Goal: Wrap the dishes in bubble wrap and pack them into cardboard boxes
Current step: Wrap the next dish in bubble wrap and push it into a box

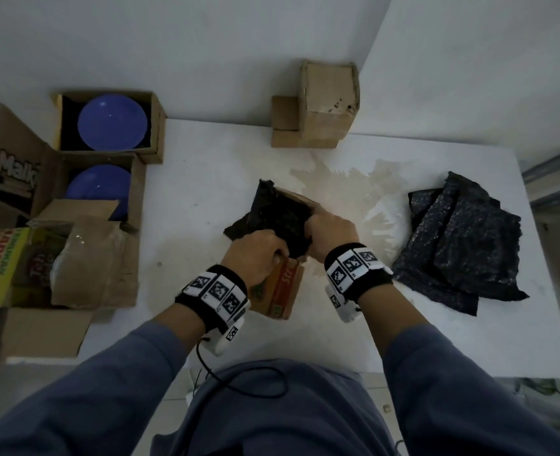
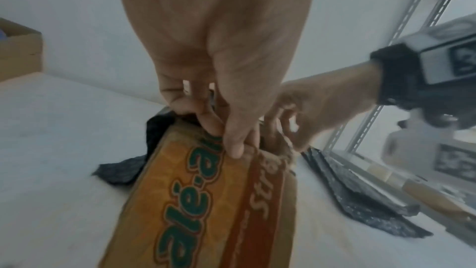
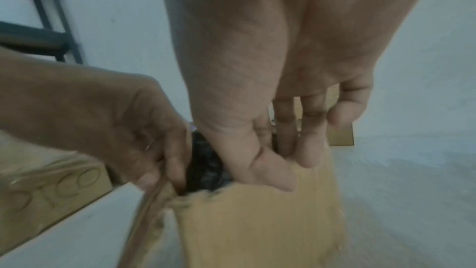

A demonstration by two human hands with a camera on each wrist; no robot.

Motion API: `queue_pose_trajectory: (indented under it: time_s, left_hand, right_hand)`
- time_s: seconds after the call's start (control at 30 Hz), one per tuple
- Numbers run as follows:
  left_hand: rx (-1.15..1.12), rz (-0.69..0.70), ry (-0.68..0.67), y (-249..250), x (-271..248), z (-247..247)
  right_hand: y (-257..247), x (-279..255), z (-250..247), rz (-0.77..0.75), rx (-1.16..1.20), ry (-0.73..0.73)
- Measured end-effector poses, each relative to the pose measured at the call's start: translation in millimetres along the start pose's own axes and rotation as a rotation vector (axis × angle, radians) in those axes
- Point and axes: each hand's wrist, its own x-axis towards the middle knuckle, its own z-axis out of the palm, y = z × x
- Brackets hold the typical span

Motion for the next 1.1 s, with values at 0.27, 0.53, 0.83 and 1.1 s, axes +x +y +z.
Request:
queue_pose_trajectory:
  time_s: [0.27,0.53,0.83,1.1]
  left_hand:
    - [0.259,0.050,0.066,-2.6,0.2,-24.1]
    - [-0.063,-0.086,0.031,-1.2,-9.2,21.1]
    - [-0.185,-0.120,-0.101,6.1,-3.4,32.7]
    - [-0.083,-0.212,-0.090,18.4,15.7,23.9]
  right_hand:
    - [-10.1,-25.0,18.9,-0.035,0.282,-0.423]
    - [-1.1,-26.9,21.9,0.136,0.406,-0.167]
    - [-15.5,-21.6,26.5,0.072,0.404,-0.094]
    - [-15.4,-21.5,28.8,0.095,0.399,-0.143]
